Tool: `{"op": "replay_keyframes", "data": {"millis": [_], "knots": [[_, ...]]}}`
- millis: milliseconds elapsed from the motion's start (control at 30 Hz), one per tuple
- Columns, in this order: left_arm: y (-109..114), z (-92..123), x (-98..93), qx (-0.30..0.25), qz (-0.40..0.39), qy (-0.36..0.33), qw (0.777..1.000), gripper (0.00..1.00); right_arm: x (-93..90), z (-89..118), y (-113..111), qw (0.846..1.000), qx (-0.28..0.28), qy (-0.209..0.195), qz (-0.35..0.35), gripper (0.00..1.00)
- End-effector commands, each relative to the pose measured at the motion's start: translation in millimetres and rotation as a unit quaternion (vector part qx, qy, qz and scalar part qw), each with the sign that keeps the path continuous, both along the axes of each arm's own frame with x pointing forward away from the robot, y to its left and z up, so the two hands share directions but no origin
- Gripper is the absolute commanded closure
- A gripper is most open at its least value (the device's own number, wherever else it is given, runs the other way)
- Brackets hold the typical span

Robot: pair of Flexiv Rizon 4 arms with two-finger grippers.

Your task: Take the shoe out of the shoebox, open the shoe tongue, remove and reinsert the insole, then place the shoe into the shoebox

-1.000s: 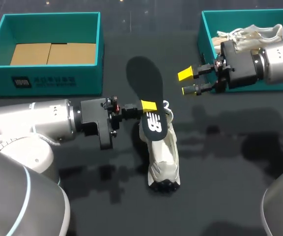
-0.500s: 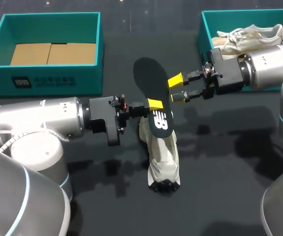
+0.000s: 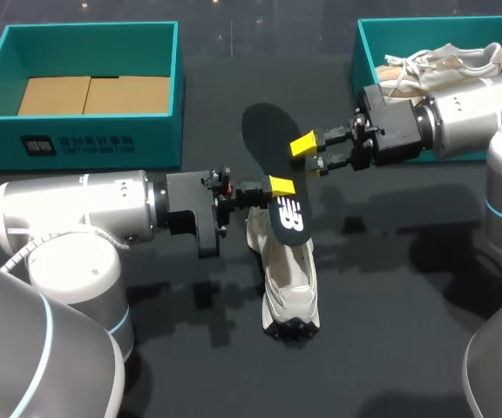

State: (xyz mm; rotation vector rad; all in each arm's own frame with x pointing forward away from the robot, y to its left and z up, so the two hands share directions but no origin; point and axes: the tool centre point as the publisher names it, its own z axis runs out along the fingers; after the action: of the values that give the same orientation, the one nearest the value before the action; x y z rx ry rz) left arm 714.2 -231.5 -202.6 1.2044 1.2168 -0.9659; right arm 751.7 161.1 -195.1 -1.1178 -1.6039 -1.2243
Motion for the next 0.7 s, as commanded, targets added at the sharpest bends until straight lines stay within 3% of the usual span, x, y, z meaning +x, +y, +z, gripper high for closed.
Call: {"op": "replay_keyframes", "data": {"millis": [33, 500, 700], "knots": [[-4.7, -1.3, 0.1, 0.002, 0.003, -0.002, 1.000, 1.00, 4.6, -3.8, 4.2, 1.000, 0.002, 0.004, 0.001, 0.52], [-9.0, -3.9, 6.6, 0.006, 0.003, -0.008, 1.000, 1.00, 8.8, -4.4, 12.6, 1.000, 0.018, 0.015, 0.012, 0.65], [-10.5, -4.3, 8.2, 0.007, 0.005, -0.010, 1.000, 1.00, 9.2, -4.5, 13.1, 1.000, 0.021, 0.018, 0.012, 0.80]]}}
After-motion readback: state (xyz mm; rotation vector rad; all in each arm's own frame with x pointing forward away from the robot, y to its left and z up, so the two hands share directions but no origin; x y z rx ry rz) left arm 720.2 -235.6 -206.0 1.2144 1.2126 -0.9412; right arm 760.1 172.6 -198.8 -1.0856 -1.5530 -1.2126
